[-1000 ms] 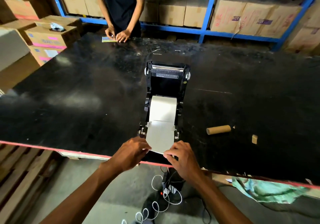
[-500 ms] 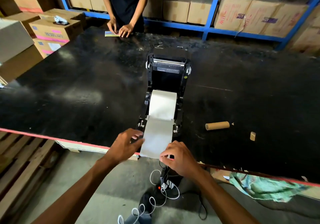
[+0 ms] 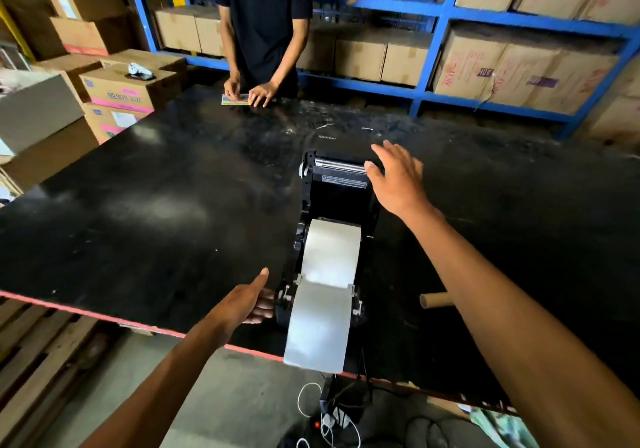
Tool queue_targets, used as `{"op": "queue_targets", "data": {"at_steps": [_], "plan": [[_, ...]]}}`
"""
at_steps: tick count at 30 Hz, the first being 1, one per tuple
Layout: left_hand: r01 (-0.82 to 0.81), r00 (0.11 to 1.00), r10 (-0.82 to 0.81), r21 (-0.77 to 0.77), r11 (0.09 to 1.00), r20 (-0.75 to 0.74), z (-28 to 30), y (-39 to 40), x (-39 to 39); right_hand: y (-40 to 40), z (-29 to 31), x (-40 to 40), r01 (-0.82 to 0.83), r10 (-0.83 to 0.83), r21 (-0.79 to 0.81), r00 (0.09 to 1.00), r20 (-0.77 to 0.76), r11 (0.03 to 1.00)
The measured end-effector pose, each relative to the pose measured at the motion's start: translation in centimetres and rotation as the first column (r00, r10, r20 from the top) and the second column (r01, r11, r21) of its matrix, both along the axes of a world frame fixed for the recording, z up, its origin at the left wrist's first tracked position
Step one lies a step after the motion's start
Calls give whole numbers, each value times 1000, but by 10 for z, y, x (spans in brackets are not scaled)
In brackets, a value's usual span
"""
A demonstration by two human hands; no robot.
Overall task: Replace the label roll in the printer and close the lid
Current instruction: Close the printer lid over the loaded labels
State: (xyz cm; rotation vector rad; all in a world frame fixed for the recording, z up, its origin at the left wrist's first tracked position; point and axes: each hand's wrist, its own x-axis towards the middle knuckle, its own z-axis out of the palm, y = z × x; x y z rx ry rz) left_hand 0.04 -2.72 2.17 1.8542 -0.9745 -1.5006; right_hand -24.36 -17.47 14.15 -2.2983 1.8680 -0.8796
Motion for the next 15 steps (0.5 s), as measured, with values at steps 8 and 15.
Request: {"op": "queue_targets", "data": {"at_steps": [8, 15], "plan": [[-21, 999, 22, 3, 1000, -48, -2, -6, 3, 25, -31, -3, 54, 20, -363, 980, 197, 930], [-92, 988, 95, 34, 995, -121, -8, -16, 6, 85, -63, -12, 3, 103, -211, 866, 489, 977]]}}
